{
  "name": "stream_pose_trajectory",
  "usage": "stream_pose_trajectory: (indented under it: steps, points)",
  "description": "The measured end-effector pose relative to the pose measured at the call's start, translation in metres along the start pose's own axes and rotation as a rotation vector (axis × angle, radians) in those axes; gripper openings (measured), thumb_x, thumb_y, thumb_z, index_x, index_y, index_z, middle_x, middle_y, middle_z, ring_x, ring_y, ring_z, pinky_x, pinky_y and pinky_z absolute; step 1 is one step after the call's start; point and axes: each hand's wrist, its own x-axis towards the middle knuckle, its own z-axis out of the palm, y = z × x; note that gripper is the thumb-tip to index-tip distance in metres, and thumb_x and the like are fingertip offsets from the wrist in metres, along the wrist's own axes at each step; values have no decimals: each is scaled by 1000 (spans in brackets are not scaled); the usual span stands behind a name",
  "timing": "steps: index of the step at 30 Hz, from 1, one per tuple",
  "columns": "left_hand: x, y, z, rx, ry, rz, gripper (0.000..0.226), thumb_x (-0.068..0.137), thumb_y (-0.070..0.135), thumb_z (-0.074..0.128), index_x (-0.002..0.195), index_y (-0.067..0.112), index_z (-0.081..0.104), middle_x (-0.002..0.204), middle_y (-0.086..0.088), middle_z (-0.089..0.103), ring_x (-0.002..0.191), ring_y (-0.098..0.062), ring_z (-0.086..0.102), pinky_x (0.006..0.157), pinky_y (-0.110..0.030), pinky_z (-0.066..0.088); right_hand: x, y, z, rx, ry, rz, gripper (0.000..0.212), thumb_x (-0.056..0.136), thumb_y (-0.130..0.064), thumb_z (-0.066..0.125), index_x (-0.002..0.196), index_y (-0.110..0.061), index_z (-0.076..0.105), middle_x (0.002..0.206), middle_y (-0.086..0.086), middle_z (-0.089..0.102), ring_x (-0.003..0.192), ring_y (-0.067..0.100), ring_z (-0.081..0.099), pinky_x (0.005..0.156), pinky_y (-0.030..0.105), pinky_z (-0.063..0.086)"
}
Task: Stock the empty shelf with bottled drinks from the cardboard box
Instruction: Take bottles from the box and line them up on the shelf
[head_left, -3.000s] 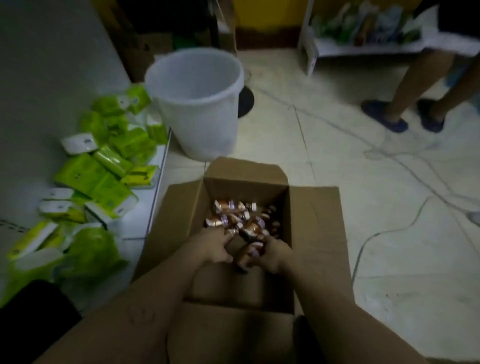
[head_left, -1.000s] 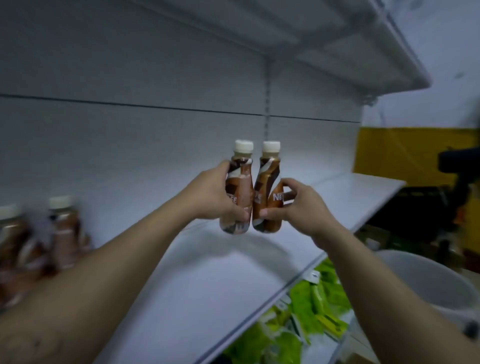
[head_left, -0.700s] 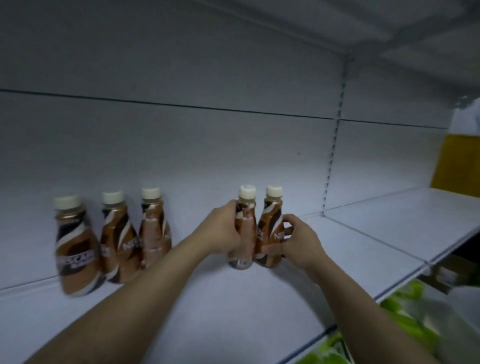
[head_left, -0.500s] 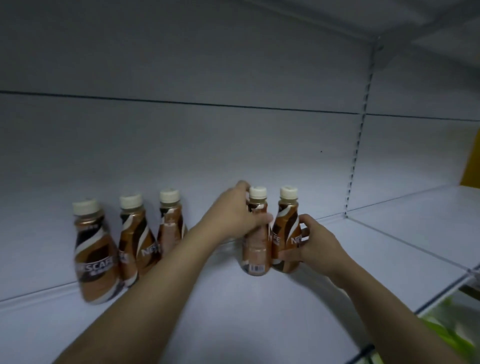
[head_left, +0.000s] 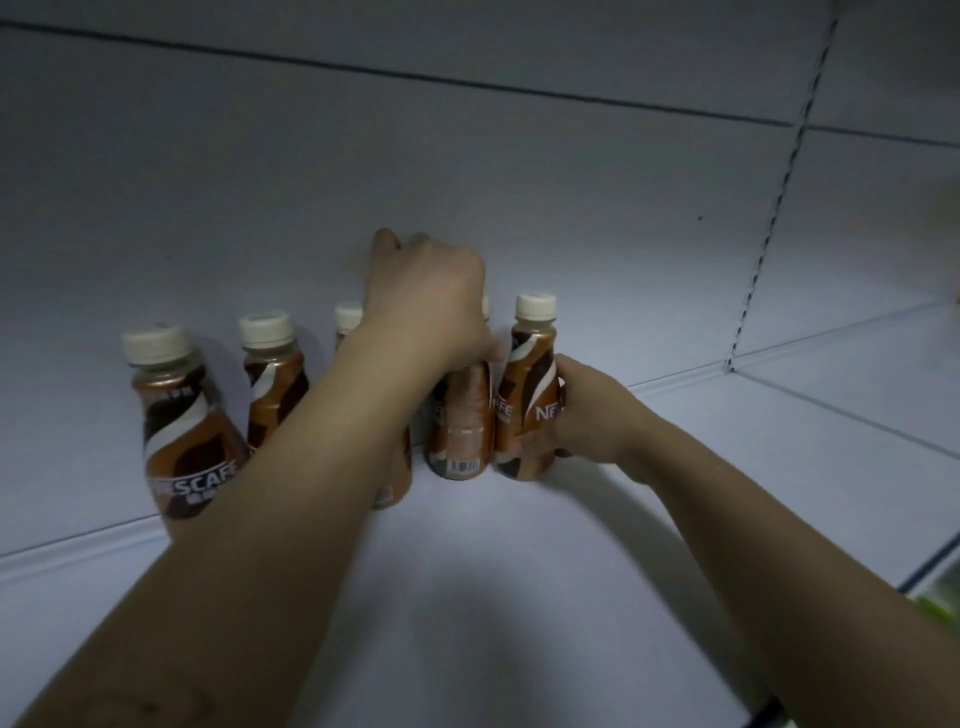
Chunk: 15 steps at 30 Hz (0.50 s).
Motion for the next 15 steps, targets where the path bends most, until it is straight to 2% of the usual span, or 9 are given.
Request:
stream_pose_trajectory:
  steps: [2,3,5,6,9,10,11,13,15]
  points:
    - [1,1,-3,82,24,-30,41,76,53,68,93,16,58,92,-8,56,96,-28,50,95,-45,31,5,-3,8,10,47,25,65,54,-21,91,110,-23,57,105,-3,67,98,20,64,89,43,55]
    - [1,0,-5,81,23,-54,38,77,50,68,91,17,57,86,-7,53,92,-28,49,96,-45,30,6,-3,14,12,94,31,64,55,-23,91,109,-21,57,105,-2,67,98,21,64,89,42,55]
    - [4,-6,-6,35,-13,-101,35,77,47,70,91,19,55,79,-4,51,85,-26,48,98,-46,29,3,-1,27,24,167,23,65,59,-27,90,114,-20,55,108,-3,67,98,19,64,88,36,54]
    - [5,-10,-5,9,-36,-111,37,76,48,71,93,20,55,81,-4,52,85,-26,48,97,-45,30,1,0,32,31,180,7,67,63,-27,88,118,-20,52,107,-5,65,96,16,63,85,31,53]
    - [3,-14,-5,-91,-66,-102,41,73,47,75,100,20,59,92,-5,59,88,-26,53,91,-43,37,-5,8,35,139,172,-45,62,75,-15,81,126,-22,47,90,-20,55,75,-3,57,57,5,45]
    - [3,-15,-6,-132,-60,-107,42,71,45,77,100,20,61,94,-5,61,89,-26,55,88,-43,41,-8,12,35,180,161,-57,58,80,-11,76,129,-23,47,88,-24,52,72,-8,54,51,2,43]
    - [3,-16,-7,-169,-59,-117,42,69,44,80,99,19,63,96,-5,63,90,-27,57,86,-42,45,-10,13,34,199,147,-72,56,84,-9,71,132,-25,47,89,-26,52,73,-12,51,54,0,44]
    - [1,-19,-9,-208,-71,-135,41,67,41,82,97,19,65,97,-5,65,91,-27,59,84,-41,49,-12,18,35,153,129,-115,51,91,-12,63,136,-31,46,95,-28,53,78,-16,49,72,-1,43]
    - [0,-19,-9,-209,-58,-131,40,68,40,82,98,20,65,96,-4,65,90,-26,59,82,-39,48,-14,18,35,135,117,-138,50,93,-14,59,136,-36,45,97,-30,53,85,-14,51,71,-4,35]
